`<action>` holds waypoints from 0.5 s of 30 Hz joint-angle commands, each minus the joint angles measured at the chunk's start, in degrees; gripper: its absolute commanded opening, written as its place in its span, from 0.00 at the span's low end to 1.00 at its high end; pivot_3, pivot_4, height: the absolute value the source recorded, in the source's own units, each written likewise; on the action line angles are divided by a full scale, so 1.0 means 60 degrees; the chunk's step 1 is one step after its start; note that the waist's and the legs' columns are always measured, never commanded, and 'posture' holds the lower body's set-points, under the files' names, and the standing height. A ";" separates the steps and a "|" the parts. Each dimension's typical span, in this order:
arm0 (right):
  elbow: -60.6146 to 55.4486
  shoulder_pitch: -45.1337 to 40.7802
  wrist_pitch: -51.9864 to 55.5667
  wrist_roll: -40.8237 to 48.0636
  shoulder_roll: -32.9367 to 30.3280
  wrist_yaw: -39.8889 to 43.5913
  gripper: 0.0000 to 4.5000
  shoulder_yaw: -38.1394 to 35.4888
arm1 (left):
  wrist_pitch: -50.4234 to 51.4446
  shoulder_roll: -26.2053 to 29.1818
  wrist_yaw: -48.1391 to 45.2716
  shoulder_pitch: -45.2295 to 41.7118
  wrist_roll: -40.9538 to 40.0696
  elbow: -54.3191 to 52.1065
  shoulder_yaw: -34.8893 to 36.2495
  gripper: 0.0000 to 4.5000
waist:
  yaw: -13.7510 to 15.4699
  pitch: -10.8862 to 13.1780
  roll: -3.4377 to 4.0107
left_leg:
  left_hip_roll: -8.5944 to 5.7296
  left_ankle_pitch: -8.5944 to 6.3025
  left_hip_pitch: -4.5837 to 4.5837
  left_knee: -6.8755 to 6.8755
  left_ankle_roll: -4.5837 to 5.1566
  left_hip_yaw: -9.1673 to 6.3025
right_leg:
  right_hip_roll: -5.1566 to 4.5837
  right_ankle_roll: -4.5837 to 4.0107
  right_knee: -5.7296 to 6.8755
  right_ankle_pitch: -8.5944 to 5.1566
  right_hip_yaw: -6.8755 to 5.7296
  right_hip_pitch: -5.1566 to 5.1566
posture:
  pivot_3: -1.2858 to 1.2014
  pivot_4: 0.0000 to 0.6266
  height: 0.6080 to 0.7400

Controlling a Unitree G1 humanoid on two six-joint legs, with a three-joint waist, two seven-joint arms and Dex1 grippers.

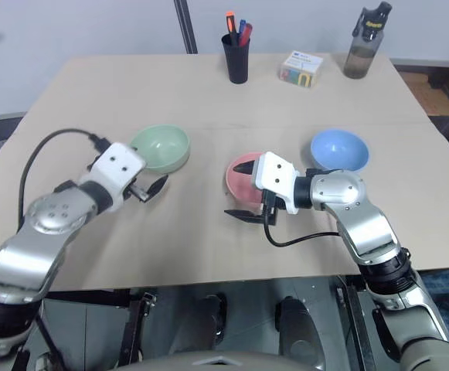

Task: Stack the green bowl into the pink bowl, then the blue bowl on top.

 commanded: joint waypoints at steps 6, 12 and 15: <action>-0.0892 0.0325 0.0010 0.0303 -0.0196 -0.0830 1.00 -0.0640 | 0.0771 -0.0269 -0.0571 -0.1894 0.1211 0.1449 -0.1885 0.76 | -0.0122 0.0005 -0.0005 | 0.0000 -0.0002 -0.0011 -0.0017 0.0002 -0.0003 | 0.0004 0.0035 -0.0003 0.0020 0.0003 -0.0007 | 0.52 0.24 1.00; -0.1174 0.0623 0.0075 0.0437 -0.0400 -0.1224 1.00 -0.0880 | 0.0646 -0.0297 -0.0844 -0.2068 0.1459 0.1790 -0.1886 0.16 | -0.0129 0.0009 -0.0011 | 0.0000 -0.0001 -0.0011 -0.0017 0.0002 -0.0005 | 0.0004 0.0039 -0.0001 0.0018 0.0002 -0.0007 | 0.52 0.24 1.00; -0.1249 0.0730 0.0061 0.0508 -0.0496 -0.1355 1.00 -0.0952 | 0.0593 -0.0335 -0.1060 -0.2089 0.1400 0.1665 -0.1750 0.01 | -0.0127 0.0011 -0.0015 | 0.0000 0.0000 -0.0012 -0.0009 0.0002 -0.0005 | 0.0003 0.0040 0.0003 0.0018 0.0002 -0.0007 | 0.52 0.24 1.00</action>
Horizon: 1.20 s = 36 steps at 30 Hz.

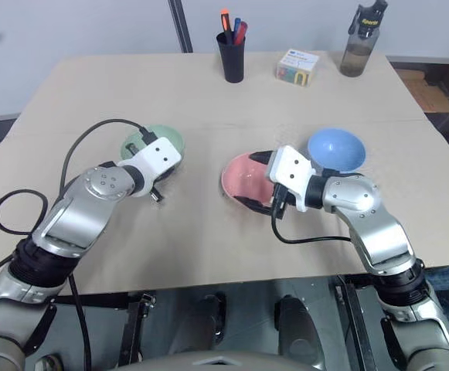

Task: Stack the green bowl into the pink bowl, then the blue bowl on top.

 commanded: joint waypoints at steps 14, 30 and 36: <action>-0.0738 0.2653 -0.0827 0.1070 -0.1501 -0.0145 1.00 -0.3063 | -0.3962 0.0123 -0.3678 0.0355 -0.2590 -0.1744 0.1924 0.01 | 0.0216 0.0008 -0.0014 | -0.0002 -0.0001 -0.0005 0.0002 0.0000 0.0011 | -0.0012 -0.0030 -0.0016 -0.0007 0.0003 0.0007 | 0.52 0.24 1.00; -0.1067 0.4130 -0.1491 0.0976 -0.1873 -0.0721 1.00 -0.4004 | -0.7282 -0.1859 -0.5872 -0.1402 -0.2882 0.1084 0.0937 0.56 | 0.0190 0.0008 -0.0016 | 0.0000 0.0001 0.0008 0.0052 0.0003 0.0024 | -0.0003 -0.0035 0.0001 -0.0019 0.0019 0.0028 | 0.52 0.24 1.00; 0.0446 0.2583 -0.1271 -0.0148 -0.2072 -0.1052 1.00 -0.2694 | -0.6307 -0.1806 -0.5112 -0.0474 -0.3790 0.0472 0.2185 0.56 | 0.0152 0.0008 -0.0016 | 0.0006 0.0001 0.0016 0.0052 0.0003 0.0026 | 0.0000 -0.0035 0.0004 -0.0019 0.0022 0.0028 | 0.52 0.24 1.00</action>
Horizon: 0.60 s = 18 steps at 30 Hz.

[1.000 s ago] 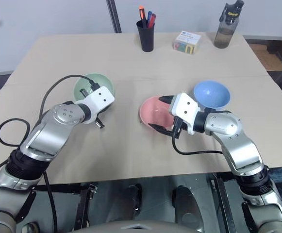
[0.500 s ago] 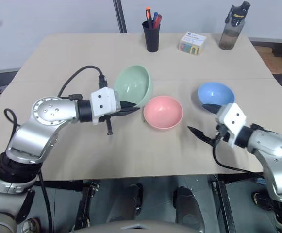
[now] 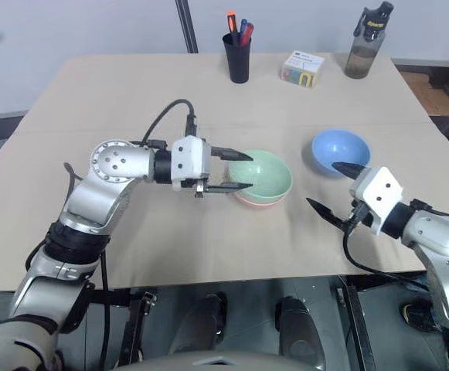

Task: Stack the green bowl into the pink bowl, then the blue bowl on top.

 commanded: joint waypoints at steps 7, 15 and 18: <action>0.3773 -0.3368 -0.0414 -0.2149 -0.0221 -0.0269 1.00 0.2080 | 0.2468 0.0725 -0.0044 0.2538 -0.3935 -0.1612 0.3260 0.92 | -0.0172 0.0008 0.0009 | 0.0003 0.0000 -0.0003 -0.0001 0.0000 0.0000 | -0.0001 -0.0005 0.0003 0.0002 -0.0001 -0.0003 | 0.52 0.24 1.00; 0.5852 -0.4629 -0.0488 -0.2575 -0.0193 0.0300 0.73 0.2677 | 0.3005 0.0999 0.0838 0.3861 -0.4724 -0.2752 0.4344 1.00 | -0.0061 0.0011 0.0003 | -0.0003 0.0000 -0.0008 -0.0009 0.0000 -0.0004 | -0.0005 -0.0031 -0.0004 0.0020 -0.0004 -0.0001 | 0.52 0.24 1.00; 0.6149 -0.4807 -0.0559 -0.2649 -0.0144 0.0378 0.45 0.2738 | 0.3027 0.1019 0.1003 0.4106 -0.4841 -0.2984 0.4444 1.00 | -0.0076 0.0011 0.0004 | -0.0001 0.0000 -0.0006 -0.0008 0.0000 -0.0007 | -0.0001 -0.0032 -0.0001 0.0018 -0.0006 -0.0001 | 0.52 0.24 1.00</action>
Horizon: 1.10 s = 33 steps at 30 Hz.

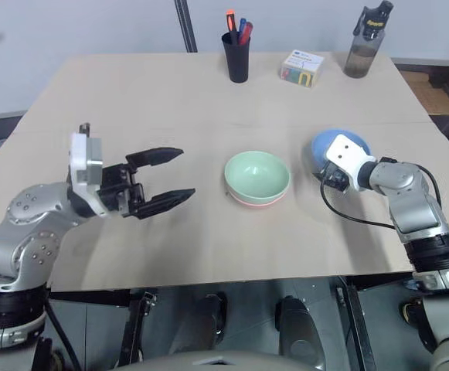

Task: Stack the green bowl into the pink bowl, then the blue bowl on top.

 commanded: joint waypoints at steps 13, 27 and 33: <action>-0.2998 -0.0189 0.0954 0.2404 0.0149 0.1924 0.02 -0.0579 | -0.0998 0.0039 0.0614 0.1622 0.0477 -0.0463 0.0820 1.00 | -0.0131 0.0011 0.0020 | 0.0011 0.0000 0.0006 -0.0013 0.0001 0.0006 | 0.0011 0.0005 0.0005 0.0004 0.0007 -0.0008 | 0.52 0.24 1.00; -0.4669 -0.0613 0.2055 0.2773 0.1290 0.1242 0.65 0.0701 | -0.0805 0.0224 0.0859 0.2302 0.0279 -0.0932 0.0943 1.00 | -0.0067 0.0009 0.0017 | 0.0068 -0.0001 0.0004 -0.0006 -0.0003 0.0007 | 0.0067 -0.0008 -0.0003 0.0001 0.0006 -0.0018 | 0.52 0.24 1.00; -0.4892 0.0703 0.0919 0.2978 0.0694 0.1084 0.74 -0.0880 | -0.1285 -0.0307 0.0743 0.3080 -0.0156 -0.1000 0.1282 1.00 | 0.0001 0.0006 0.0013 | 0.0069 -0.0001 0.0000 -0.0014 -0.0003 0.0010 | 0.0068 -0.0018 -0.0012 0.0007 0.0007 -0.0021 | 0.52 0.24 1.00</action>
